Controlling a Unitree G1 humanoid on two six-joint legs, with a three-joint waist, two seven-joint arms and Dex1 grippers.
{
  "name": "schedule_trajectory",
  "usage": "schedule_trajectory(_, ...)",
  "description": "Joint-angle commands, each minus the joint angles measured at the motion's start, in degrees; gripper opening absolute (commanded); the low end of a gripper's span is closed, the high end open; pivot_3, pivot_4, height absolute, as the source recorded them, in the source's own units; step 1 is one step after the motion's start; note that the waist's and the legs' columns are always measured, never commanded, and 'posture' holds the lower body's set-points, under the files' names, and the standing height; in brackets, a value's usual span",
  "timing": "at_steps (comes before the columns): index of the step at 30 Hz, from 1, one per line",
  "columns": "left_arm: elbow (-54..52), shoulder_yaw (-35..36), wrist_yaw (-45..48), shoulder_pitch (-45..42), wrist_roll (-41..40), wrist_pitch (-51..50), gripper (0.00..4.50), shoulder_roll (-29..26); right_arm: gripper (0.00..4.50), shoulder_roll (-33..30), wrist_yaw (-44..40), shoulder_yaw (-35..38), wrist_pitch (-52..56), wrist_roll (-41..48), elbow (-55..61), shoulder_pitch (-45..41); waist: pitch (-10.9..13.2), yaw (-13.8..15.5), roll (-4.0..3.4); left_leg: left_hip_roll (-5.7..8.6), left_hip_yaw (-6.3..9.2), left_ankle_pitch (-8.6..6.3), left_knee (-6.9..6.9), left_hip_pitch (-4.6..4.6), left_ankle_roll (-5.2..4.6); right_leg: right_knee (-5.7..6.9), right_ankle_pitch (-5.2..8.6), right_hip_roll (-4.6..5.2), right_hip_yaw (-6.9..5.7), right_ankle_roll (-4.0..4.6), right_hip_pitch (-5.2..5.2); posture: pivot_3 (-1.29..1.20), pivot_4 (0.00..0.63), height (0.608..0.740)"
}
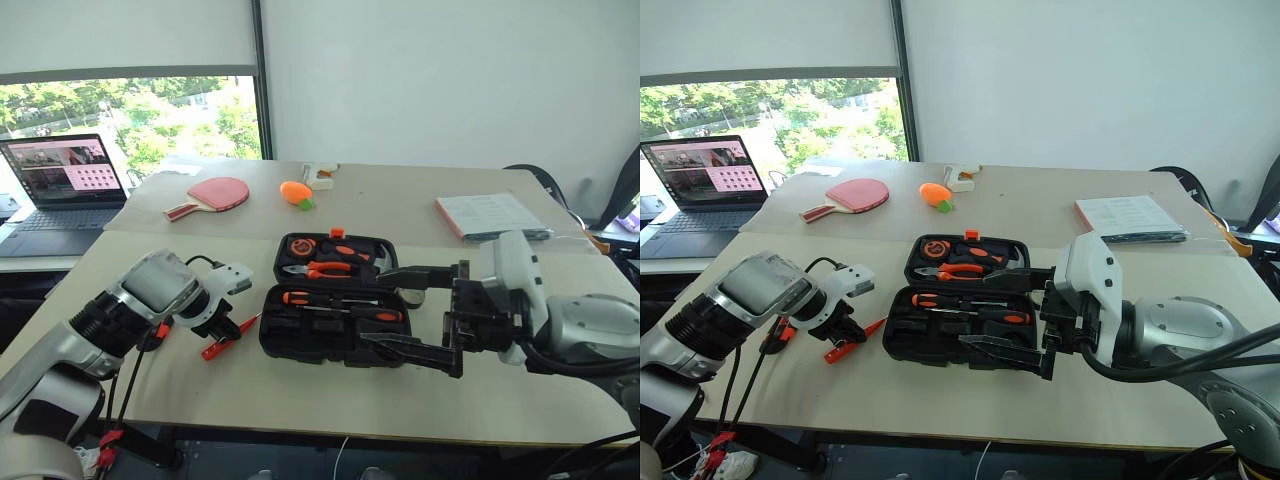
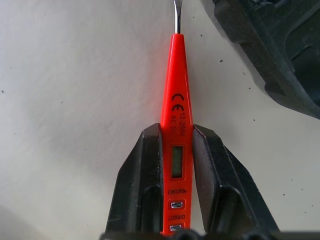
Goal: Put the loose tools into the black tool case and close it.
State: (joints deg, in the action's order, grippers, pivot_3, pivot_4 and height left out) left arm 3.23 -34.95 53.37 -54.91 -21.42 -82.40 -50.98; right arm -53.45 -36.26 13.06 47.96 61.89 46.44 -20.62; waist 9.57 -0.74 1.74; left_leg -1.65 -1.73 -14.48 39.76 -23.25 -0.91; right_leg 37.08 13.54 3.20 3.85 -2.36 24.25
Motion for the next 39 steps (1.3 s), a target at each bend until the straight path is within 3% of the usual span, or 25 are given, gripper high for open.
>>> schedule_trajectory(1,2.4,-1.3,1.1,2.1,0.5,0.9,0.41,-0.4,4.50,-1.1,-0.7,1.1,-1.3,-0.6,0.2,0.6,0.0,0.0,0.00,0.00,0.00,0.00,0.00,0.00,0.00,0.00,0.00,0.00,0.00,0.00,0.00,0.00,0.150,0.737)
schedule_trajectory(4,5.2,-0.6,2.1,1.4,2.3,4.3,0.41,-1.4,4.50,-1.8,-1.3,2.0,-0.4,1.3,-0.4,1.6,0.0,0.0,0.00,0.00,-0.02,0.00,0.00,0.02,0.00,0.01,0.00,-0.01,0.00,0.00,0.00,0.00,0.150,0.737)
schedule_trajectory(12,18.7,-0.4,14.0,-5.4,12.5,33.4,0.41,-3.2,4.50,-6.8,-7.2,4.6,-1.1,1.2,-0.6,6.8,0.1,0.0,0.16,-0.08,-0.13,0.04,0.02,-0.03,0.00,0.02,-0.05,-0.11,-0.04,0.11,0.06,0.00,0.150,0.737)
schedule_trajectory(16,25.3,0.2,22.5,-12.9,16.5,45.9,0.41,-0.5,4.50,-7.6,-8.5,5.8,-1.3,0.7,-1.1,8.2,0.2,0.7,0.29,-0.06,-0.13,0.04,0.08,-0.27,0.00,-0.08,-0.04,-0.08,-0.10,0.07,0.14,0.00,0.150,0.737)
schedule_trajectory(23,28.4,0.3,32.8,-21.1,19.3,56.5,0.41,9.7,4.50,-7.2,-8.0,5.3,-1.3,-1.0,-1.2,9.5,0.2,1.5,0.31,0.08,-0.13,-0.01,0.13,-0.67,-0.08,-0.36,-0.05,0.10,-0.15,-0.14,0.26,0.00,0.150,0.737)
schedule_trajectory(29,25.2,-2.5,36.9,-19.9,23.5,57.2,0.41,16.4,4.50,-6.2,-6.9,5.1,-1.6,-1.6,-0.5,10.6,0.2,0.7,0.32,0.06,-0.08,-0.02,0.13,-0.67,-0.09,-0.30,-0.05,0.04,-0.13,-0.14,0.28,0.00,0.150,0.737)
schedule_trajectory(39,17.6,-5.1,36.3,-14.7,28.4,47.3,0.41,20.7,4.50,-4.9,-4.6,6.4,-1.7,-1.6,1.2,13.5,0.2,0.0,0.32,0.06,0.04,-0.02,0.17,-0.63,-0.09,-0.18,-0.05,0.04,-0.11,-0.15,0.28,0.00,0.150,0.737)
